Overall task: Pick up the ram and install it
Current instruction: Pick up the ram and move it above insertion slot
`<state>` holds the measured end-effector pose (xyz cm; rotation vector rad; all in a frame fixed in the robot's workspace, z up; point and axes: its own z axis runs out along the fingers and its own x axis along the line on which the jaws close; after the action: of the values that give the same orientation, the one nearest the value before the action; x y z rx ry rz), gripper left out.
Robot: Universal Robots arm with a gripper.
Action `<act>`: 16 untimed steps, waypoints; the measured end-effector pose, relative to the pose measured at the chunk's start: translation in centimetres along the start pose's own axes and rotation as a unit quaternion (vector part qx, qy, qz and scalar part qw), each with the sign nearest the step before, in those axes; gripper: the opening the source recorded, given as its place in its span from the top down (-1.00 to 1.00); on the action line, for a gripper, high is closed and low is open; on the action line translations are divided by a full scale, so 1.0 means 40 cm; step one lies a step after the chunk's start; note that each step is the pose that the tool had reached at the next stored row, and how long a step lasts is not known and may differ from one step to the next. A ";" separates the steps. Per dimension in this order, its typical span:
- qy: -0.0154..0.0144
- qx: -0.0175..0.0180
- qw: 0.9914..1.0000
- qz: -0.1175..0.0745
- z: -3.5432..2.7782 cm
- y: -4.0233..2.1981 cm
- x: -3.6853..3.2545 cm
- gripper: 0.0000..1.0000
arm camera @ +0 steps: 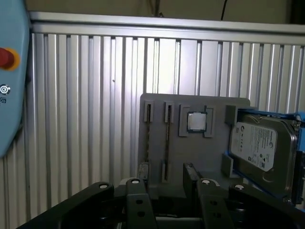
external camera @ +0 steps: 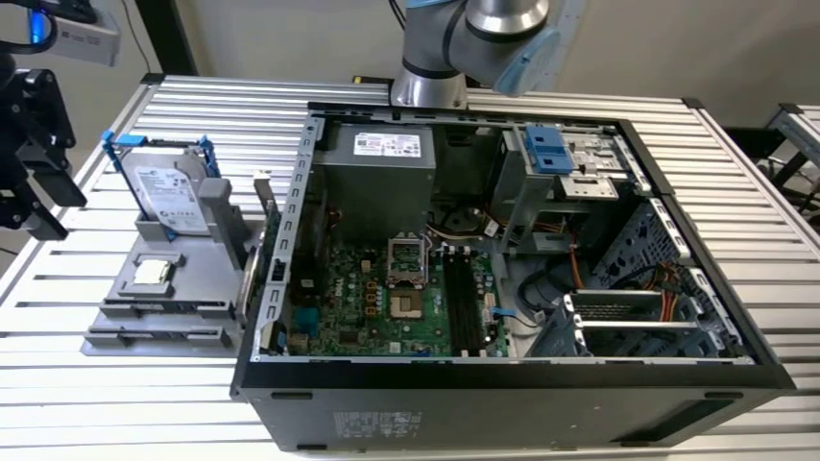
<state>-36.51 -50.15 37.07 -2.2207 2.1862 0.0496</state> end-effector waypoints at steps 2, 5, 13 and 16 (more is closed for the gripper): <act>0.000 0.000 1.000 0.000 0.001 0.000 0.000 -1.00; 0.000 0.000 1.000 0.000 0.001 0.000 0.000 -1.00; 0.000 0.000 1.000 0.000 0.012 0.000 0.000 -1.00; 0.000 0.000 1.000 0.000 0.021 0.000 0.000 -1.00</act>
<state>-36.52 -50.12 36.22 -2.2204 2.1862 0.0493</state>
